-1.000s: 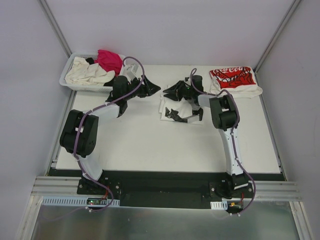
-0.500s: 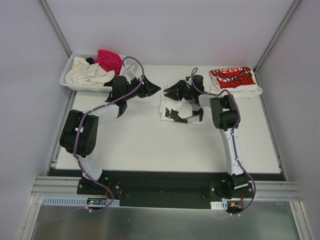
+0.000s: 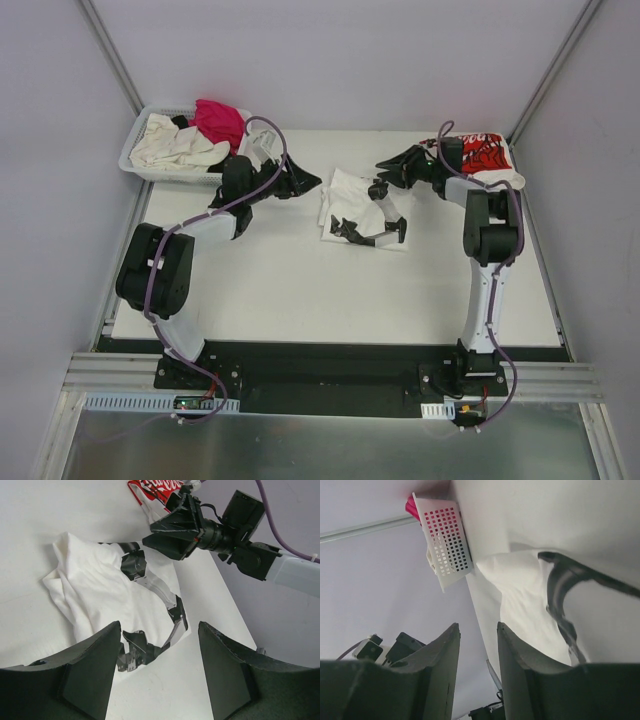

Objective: Fold and stack the t-shirts
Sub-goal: Smooth out wrinkles on the folded tshirt

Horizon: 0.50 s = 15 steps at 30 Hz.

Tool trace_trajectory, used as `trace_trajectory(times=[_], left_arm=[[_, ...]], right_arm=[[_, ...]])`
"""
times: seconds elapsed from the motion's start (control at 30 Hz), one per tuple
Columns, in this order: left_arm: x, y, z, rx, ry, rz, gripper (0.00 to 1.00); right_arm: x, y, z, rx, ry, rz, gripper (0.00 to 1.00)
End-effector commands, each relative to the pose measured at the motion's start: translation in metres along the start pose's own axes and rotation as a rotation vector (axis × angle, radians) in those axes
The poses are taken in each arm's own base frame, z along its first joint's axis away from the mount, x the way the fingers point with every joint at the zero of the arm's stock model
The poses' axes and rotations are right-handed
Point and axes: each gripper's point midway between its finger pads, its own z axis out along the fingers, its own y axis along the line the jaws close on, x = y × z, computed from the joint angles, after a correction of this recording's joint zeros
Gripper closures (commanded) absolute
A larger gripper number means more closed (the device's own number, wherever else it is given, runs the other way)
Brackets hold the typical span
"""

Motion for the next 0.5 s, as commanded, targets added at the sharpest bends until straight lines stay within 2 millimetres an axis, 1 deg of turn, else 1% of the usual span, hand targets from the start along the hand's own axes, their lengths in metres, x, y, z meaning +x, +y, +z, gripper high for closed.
trace_trajectory(times=[0.0,0.03,0.07,0.13,0.17,0.27,0.3,0.33,0.37,0.47], left_arm=[[-0.021,-0.03,-0.009,0.097,-0.052,0.057,0.37],[-0.021,-0.031,-0.009,0.103,-0.055,0.054,0.37],[-0.02,-0.03,-0.009,0.103,-0.053,0.05,0.37],[-0.018,-0.03,-0.01,0.105,-0.05,0.048,0.37],[-0.018,-0.03,-0.01,0.103,-0.051,0.048,0.37],[-0.017,-0.03,-0.011,0.099,-0.052,0.051,0.37],[-0.017,-0.029,-0.011,0.098,-0.053,0.051,0.37],[-0.018,-0.03,-0.011,0.099,-0.054,0.051,0.37],[-0.017,-0.03,-0.011,0.099,-0.052,0.051,0.37],[-0.019,-0.032,-0.01,0.106,-0.051,0.044,0.37]], right_arm=[[0.023,0.03,-0.035,-0.018,0.002,-0.113,0.61],[0.024,0.03,-0.038,-0.024,-0.003,-0.119,0.61],[0.028,0.017,-0.039,-0.008,-0.003,-0.1,0.61],[0.031,0.01,-0.04,-0.004,0.002,-0.091,0.62],[0.035,0.0,-0.04,0.007,0.009,-0.071,0.62],[0.04,-0.01,-0.041,0.005,0.004,-0.054,0.62],[0.044,-0.02,-0.041,0.014,0.008,-0.032,0.62],[0.043,-0.019,-0.041,0.0,-0.001,-0.029,0.62],[0.044,-0.022,-0.041,-0.001,-0.001,-0.025,0.62],[0.043,-0.037,-0.04,0.006,-0.002,0.018,0.62]])
